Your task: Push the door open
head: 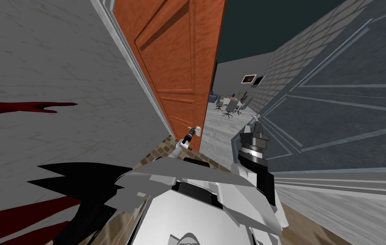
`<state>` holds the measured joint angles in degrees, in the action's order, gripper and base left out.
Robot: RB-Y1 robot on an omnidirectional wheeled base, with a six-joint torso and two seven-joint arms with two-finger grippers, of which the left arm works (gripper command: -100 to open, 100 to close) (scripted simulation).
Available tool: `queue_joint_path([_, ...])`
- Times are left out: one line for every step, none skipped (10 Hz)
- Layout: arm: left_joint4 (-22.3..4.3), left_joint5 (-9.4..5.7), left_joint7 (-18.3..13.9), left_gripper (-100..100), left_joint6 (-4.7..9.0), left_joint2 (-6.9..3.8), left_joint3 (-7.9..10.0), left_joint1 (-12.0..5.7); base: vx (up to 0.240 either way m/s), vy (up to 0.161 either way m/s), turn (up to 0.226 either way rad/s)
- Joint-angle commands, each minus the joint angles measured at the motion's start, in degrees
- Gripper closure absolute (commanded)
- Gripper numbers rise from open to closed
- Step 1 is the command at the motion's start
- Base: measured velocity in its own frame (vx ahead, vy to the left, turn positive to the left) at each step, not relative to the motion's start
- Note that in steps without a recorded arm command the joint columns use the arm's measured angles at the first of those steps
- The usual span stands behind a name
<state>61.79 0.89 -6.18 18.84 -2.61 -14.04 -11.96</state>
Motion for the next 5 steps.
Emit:
queue_joint_path([-0.1,0.01,0.0,100,0.01,-0.02,-0.07,0.28,0.000,0.000,0.000])
queue_joint_path([-0.1,0.01,0.0,100,0.01,-0.02,-0.07,0.28,0.000,0.000,0.000])
queue_joint_path([-0.2,-0.11,0.2,100,0.02,-0.38,0.76,-0.10,0.095,-0.041,0.022])
queue_joint_path([-0.3,-0.18,0.3,100,0.02,-0.58,1.23,-0.17,0.152,-0.091,0.043])
queue_joint_path([-0.5,-0.26,0.4,100,0.03,-0.80,1.79,-0.26,0.160,-0.138,0.066])
